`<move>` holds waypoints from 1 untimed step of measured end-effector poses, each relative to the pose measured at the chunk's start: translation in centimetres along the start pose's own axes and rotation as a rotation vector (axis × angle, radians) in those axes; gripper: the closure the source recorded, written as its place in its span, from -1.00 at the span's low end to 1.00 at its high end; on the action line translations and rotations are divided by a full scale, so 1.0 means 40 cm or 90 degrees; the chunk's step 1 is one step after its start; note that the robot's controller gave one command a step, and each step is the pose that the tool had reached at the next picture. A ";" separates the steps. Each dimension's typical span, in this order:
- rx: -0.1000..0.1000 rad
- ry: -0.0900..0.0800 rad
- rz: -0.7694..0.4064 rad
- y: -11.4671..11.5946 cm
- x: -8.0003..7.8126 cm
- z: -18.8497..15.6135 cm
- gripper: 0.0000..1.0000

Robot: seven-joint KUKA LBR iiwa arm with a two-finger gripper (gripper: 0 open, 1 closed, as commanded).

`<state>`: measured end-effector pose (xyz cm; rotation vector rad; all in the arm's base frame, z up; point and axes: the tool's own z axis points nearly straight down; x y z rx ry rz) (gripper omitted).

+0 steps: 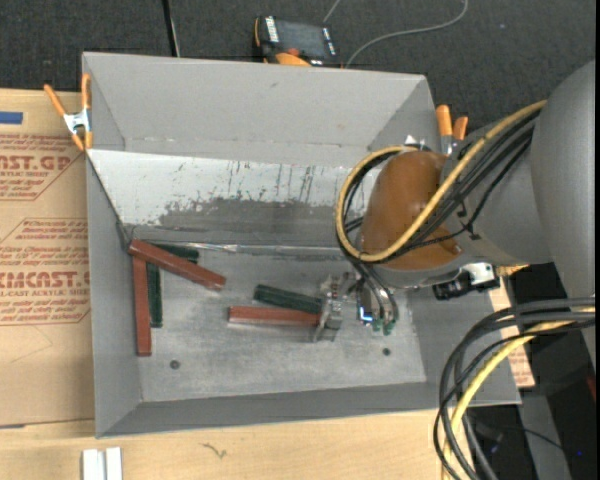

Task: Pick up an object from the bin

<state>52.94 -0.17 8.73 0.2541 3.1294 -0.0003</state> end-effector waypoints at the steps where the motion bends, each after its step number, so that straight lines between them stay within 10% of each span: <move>1: -0.001 -0.004 -0.028 0.015 0.007 -0.232 1.00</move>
Offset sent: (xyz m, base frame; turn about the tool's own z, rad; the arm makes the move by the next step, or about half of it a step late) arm -0.0037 0.0059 0.0886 -0.0433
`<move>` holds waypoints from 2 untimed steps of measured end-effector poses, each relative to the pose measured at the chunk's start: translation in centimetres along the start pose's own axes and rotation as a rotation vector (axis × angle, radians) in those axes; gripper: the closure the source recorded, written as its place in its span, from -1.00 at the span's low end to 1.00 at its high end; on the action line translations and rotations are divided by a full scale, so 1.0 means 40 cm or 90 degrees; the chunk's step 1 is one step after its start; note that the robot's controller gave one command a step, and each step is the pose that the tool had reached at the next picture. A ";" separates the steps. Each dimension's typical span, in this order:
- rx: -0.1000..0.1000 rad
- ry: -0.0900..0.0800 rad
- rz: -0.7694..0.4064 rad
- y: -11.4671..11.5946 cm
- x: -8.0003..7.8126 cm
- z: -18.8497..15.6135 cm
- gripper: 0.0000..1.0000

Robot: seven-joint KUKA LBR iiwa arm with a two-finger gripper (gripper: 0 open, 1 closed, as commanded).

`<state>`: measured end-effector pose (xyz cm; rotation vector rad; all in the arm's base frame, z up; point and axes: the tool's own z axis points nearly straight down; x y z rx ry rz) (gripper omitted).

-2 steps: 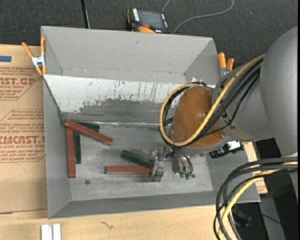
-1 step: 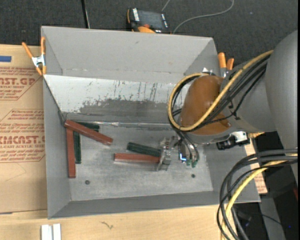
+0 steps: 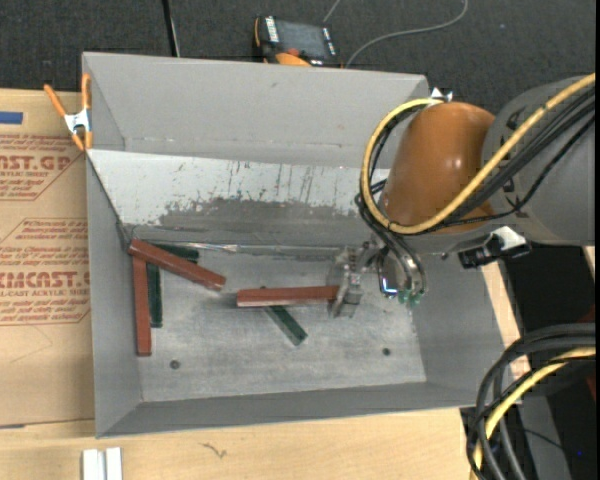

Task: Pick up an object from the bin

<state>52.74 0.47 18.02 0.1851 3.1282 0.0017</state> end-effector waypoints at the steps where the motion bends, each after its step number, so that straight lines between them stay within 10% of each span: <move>1: -0.001 -0.002 -0.019 0.038 -0.029 -0.220 1.00; 2: 0.000 0.003 -0.018 0.036 -0.025 -0.209 -1.00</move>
Offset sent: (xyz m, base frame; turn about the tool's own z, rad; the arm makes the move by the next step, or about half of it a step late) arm 0.0104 0.0123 0.0836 -0.0275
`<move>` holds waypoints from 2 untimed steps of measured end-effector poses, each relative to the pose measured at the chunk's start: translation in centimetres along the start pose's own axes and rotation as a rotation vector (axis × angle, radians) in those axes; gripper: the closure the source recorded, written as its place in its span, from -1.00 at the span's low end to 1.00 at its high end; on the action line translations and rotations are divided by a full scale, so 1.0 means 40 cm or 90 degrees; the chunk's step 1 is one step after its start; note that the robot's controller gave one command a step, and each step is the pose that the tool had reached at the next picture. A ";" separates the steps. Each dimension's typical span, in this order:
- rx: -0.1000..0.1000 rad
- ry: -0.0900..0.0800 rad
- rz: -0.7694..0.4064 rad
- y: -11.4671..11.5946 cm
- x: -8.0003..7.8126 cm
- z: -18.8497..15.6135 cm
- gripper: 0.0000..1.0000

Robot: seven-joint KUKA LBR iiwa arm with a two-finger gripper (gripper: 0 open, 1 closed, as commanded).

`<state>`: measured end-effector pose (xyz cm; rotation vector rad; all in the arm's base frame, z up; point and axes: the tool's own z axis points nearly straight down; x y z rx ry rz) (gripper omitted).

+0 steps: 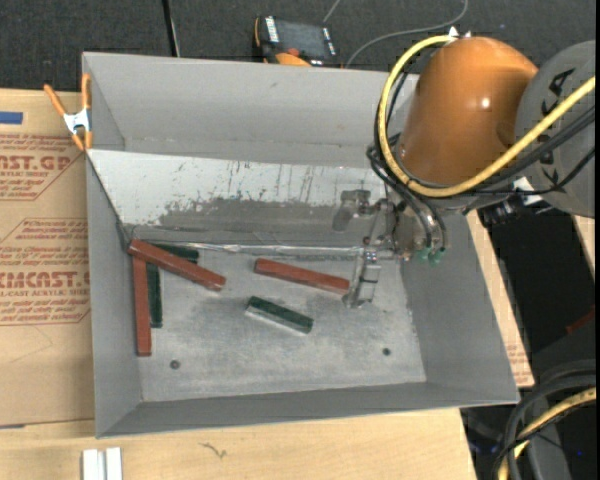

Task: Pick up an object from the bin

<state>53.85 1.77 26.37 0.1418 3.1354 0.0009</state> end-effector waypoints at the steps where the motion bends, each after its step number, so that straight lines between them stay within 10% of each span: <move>1: 0.001 0.007 -0.051 0.085 0.077 0.394 -1.00; 2: 0.001 0.003 -0.077 0.045 0.028 0.492 -1.00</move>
Offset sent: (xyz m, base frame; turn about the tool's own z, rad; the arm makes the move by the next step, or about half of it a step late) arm -0.0243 0.0356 -0.1526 -0.0789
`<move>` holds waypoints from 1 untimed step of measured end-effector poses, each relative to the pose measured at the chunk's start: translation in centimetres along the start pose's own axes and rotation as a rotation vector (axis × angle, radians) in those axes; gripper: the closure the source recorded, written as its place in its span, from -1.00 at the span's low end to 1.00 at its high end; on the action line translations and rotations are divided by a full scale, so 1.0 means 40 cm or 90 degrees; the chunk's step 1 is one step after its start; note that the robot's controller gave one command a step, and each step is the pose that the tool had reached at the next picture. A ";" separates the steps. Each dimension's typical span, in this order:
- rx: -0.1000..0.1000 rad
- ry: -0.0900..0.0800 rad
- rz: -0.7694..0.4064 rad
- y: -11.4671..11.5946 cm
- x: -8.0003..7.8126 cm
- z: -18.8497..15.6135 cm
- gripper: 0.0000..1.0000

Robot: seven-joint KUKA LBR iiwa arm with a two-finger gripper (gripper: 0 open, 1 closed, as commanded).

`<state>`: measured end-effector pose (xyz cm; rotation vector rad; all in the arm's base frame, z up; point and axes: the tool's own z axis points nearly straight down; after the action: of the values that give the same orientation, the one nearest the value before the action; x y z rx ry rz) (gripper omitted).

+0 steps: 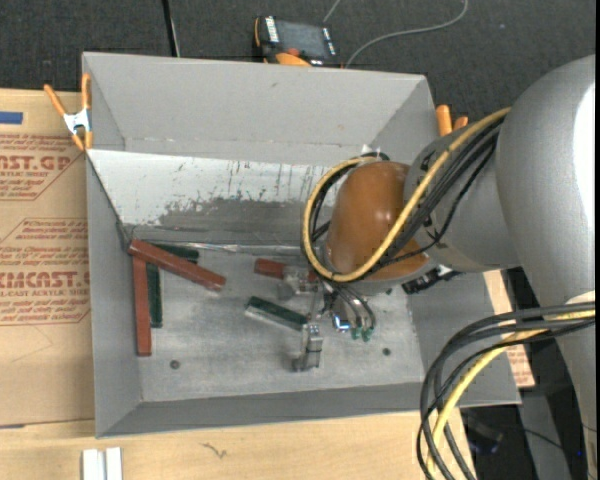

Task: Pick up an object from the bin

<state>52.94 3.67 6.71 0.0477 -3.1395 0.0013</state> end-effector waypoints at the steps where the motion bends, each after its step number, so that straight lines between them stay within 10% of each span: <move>1: -0.001 -0.002 0.000 0.002 -0.001 -0.006 1.00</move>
Offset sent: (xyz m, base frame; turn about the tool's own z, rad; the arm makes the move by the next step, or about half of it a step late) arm 0.0000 0.0000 0.0000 0.0000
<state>52.99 3.77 6.97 0.0471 -3.1424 -0.0004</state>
